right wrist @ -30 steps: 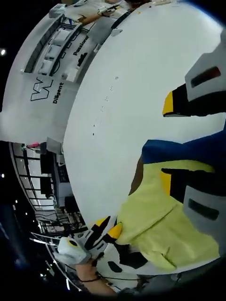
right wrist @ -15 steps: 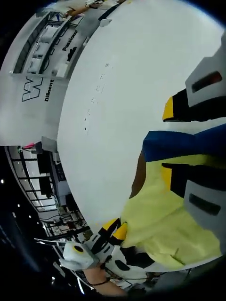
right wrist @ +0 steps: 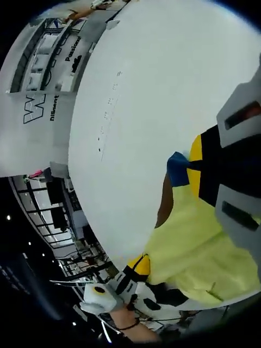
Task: Fold the garment on the visible template until the final outline fits inside the template.
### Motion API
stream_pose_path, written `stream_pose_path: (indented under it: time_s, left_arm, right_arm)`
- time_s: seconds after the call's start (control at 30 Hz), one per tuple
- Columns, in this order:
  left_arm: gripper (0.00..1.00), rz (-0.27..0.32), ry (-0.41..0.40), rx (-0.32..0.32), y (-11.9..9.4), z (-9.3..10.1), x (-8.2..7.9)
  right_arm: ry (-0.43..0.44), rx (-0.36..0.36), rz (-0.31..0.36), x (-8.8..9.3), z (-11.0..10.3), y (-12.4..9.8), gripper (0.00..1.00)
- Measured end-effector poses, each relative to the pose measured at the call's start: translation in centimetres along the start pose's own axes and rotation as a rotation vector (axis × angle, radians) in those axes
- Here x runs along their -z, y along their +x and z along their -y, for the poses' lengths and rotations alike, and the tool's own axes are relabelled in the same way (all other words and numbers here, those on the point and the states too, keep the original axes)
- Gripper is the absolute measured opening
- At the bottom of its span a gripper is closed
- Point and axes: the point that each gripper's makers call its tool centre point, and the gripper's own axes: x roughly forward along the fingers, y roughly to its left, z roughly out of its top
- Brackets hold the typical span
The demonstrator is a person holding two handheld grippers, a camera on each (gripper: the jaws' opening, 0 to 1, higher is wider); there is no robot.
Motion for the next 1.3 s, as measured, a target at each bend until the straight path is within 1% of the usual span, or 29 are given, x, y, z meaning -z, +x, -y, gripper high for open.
stream_pose_path:
  time_s: [0.03, 0.1, 0.13, 0.17, 0.23, 0.27, 0.33, 0.4, 0.47, 0.57, 0.6, 0.63, 0.67, 0.7, 0.73, 0.8, 0.87, 1.0, 1.13, 1.17, 1.2, 1.23, 1.27, 1.3]
  left_arm:
    - [0.02, 0.006, 0.003, -0.003, -0.1, 0.0, -0.1]
    - [0.02, 0.059, 0.010, -0.032, -1.0, -0.2, -1.1]
    - [0.02, 0.070, 0.015, -0.038, -1.0, -0.4, -1.3]
    - [0.02, 0.082, 0.019, -0.045, -1.1, -0.6, -1.4]
    - [0.02, 0.112, 0.029, -0.062, -1.7, -0.5, -1.9]
    - [0.02, 0.143, 0.051, -0.078, -2.0, -0.6, -2.4]
    - [0.02, 0.169, 0.095, -0.103, -2.6, -0.5, -2.8]
    - [0.02, 0.181, 0.186, -0.131, -3.1, -0.2, -3.1]
    - [0.02, 0.174, 0.348, -0.156, -3.6, 0.7, -3.1]
    - [0.02, 0.175, 0.483, -0.156, -4.0, 2.1, -3.1]
    - [0.02, 0.178, 0.536, -0.141, -4.1, 3.0, -3.1]
    - [0.02, 0.178, 0.572, -0.121, -4.2, 3.8, -3.0]
    - [0.02, 0.170, 0.586, -0.097, -4.1, 4.4, -2.7]
    - [0.02, 0.146, 0.584, -0.068, -3.9, 4.9, -2.1]
    - [0.02, 0.127, 0.595, -0.063, -3.9, 5.3, -1.8]
    - [0.02, 0.141, 0.619, -0.065, -3.9, 5.8, -1.9]
    - [0.02, 0.130, 0.621, -0.045, -3.7, 6.4, -1.6]
    - [0.02, 0.118, 0.633, -0.010, -3.5, 7.3, -1.0]
    - [0.02, 0.096, 0.672, 0.065, -3.1, 8.7, 0.1]
    - [0.02, 0.095, 0.672, 0.074, -3.2, 8.9, 0.1]
    - [0.02, 0.076, 0.632, 0.125, -3.1, 9.7, 0.9]
    - [0.02, 0.063, 0.606, 0.143, -3.2, 10.0, 1.3]
    - [0.02, 0.074, 0.635, 0.136, -3.2, 10.0, 1.2]
    - [0.02, 0.075, 0.645, 0.139, -3.2, 10.1, 1.3]
  right_arm:
    - [-0.004, 0.003, 0.011, -0.3, 0.1, -0.2, 0.00]
    - [-0.033, -0.001, 0.035, -1.1, -0.1, -1.1, 0.00]
    - [-0.038, -0.002, 0.039, -1.3, -0.2, -1.3, 0.00]
    - [-0.065, -0.002, 0.059, -1.7, -0.4, -1.9, 0.00]
    - [-0.078, 0.002, 0.068, -2.1, -0.5, -2.6, 0.00]
    - [-0.087, 0.001, 0.081, -2.4, -0.6, -2.9, 0.00]
    - [-0.102, 0.002, 0.104, -2.9, -1.0, -3.8, 0.00]
    - [-0.127, -0.006, 0.120, -3.2, -1.4, -4.5, 0.00]
    - [-0.156, -0.017, 0.121, -3.0, -2.1, -5.2, 0.00]
    - [-0.181, -0.022, 0.118, -2.8, -2.7, -5.8, 0.00]
    - [-0.189, -0.029, 0.116, -2.6, -3.0, -6.1, 0.00]
    - [-0.197, -0.033, 0.114, -2.4, -3.3, -6.4, 0.00]
    - [-0.208, -0.036, 0.109, -2.2, -3.5, -6.5, 0.00]
    - [-0.224, -0.043, 0.095, -1.8, -3.9, -6.6, 0.00]
    - [-0.234, -0.049, 0.091, -1.6, -4.1, -6.7, 0.00]
    - [-0.248, -0.092, 0.069, -0.7, -5.0, -6.8, 0.00]
    - [-0.234, -0.102, 0.059, -0.2, -5.5, -7.1, 0.00]
    - [-0.260, -0.128, 0.041, 0.6, -6.1, -7.2, 0.00]
    - [-0.281, -0.183, 0.013, 1.9, -7.3, -7.6, 0.00]
    - [-0.304, -0.202, 0.001, 2.3, -7.6, -7.6, 0.00]
    - [-0.342, -0.226, -0.020, 2.9, -8.0, -7.6, 0.00]
    - [-0.380, -0.231, -0.047, 3.6, -8.2, -7.7, 0.00]
    - [-0.401, -0.236, -0.063, 4.0, -8.4, -7.7, 0.00]
    - [-0.411, -0.241, -0.073, 4.3, -8.4, -7.7, 0.00]
